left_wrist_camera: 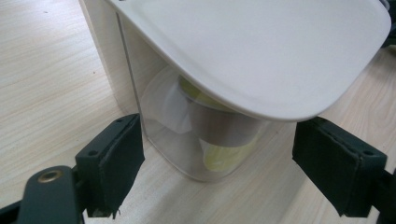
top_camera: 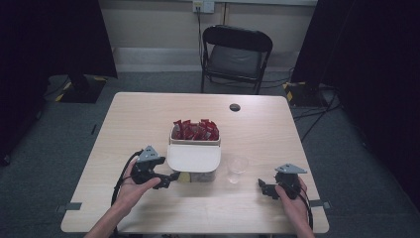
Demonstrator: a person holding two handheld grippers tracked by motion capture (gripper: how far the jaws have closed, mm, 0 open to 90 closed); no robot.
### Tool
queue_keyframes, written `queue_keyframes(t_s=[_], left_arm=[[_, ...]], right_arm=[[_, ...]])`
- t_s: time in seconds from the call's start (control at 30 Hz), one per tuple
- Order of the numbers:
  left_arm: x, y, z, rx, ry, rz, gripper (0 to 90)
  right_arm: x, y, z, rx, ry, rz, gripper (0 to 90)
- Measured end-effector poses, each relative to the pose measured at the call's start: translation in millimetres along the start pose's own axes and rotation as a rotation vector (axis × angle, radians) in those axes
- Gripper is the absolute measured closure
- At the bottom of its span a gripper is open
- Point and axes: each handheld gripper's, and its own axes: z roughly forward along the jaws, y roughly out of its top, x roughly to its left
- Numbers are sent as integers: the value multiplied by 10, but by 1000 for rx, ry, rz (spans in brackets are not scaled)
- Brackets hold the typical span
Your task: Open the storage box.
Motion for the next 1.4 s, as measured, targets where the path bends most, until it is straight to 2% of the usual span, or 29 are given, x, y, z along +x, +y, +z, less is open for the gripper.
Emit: queue_keyframes(t_s=[0.3, 0.5, 0.83, 1.1, 1.4], left_arm=[[15, 29, -14, -26, -7, -14, 164], [29, 67, -34, -17, -15, -2, 158], [32, 153, -98, -51, -35, -2, 158], [37, 170, -111, -52, -36, -2, 158], [53, 241, -154, -78, -37, -7, 156]], right_arm=[[2, 1, 1, -1, 0, 2, 115], [2, 1, 1, -1, 0, 2, 115], [2, 1, 1, -1, 0, 2, 115], [2, 1, 1, -1, 0, 3, 116], [0, 0, 0, 0, 0, 0, 115]])
